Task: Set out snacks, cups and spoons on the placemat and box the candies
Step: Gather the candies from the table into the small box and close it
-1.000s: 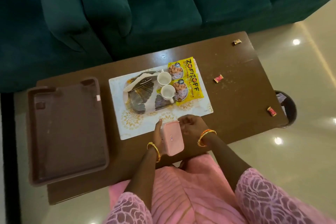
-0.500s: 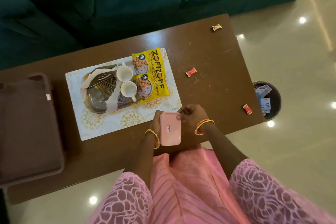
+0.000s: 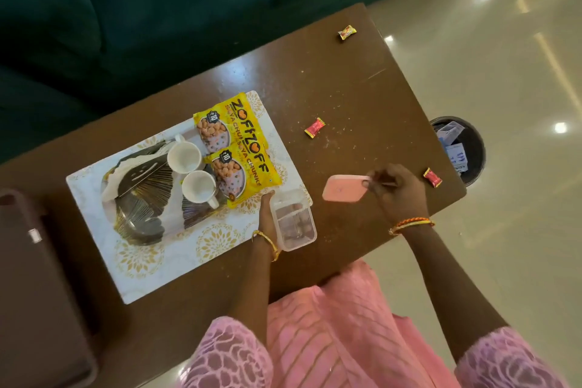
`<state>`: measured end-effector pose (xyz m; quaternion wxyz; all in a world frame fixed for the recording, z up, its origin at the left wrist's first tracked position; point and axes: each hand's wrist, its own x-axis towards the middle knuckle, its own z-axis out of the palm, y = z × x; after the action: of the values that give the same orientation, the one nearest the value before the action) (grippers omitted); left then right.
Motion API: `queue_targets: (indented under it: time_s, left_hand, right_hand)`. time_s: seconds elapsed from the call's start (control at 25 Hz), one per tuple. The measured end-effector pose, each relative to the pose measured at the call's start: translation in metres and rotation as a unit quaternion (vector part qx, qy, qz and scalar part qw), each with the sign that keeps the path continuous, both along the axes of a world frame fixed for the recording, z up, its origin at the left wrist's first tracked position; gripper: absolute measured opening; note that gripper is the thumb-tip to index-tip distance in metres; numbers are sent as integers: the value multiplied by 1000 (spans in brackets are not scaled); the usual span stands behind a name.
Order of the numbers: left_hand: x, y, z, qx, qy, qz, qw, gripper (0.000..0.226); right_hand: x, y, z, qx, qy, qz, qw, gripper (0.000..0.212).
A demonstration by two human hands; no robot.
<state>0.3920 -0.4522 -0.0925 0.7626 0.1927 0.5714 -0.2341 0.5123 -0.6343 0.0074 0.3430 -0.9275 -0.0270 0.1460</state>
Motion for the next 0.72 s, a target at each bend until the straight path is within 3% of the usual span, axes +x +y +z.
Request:
queue_targets:
  time_s: [0.08, 0.2, 0.32, 0.48, 0.72]
  left_hand:
    - [7, 2, 4, -38, -23, 11, 999, 76]
    - [20, -3, 2, -94, -67, 30, 993, 84]
    - [31, -12, -2, -109, -104, 37, 988, 81]
    - [34, -23, -7, -117, -113, 54, 985, 81]
    - [38, -44, -7, -104, -63, 30, 992, 86]
  right_hand:
    - [0, -9, -18, -50, -84, 36, 995, 9]
    - [-14, -14, -55, -95, -137, 111, 980, 12]
    - [-27, -24, -89, -136, -126, 154, 970, 19]
    - [-37, -29, -107, -123, -90, 153, 976, 28]
    - [13, -70, -98, -138, -100, -90, 981, 39]
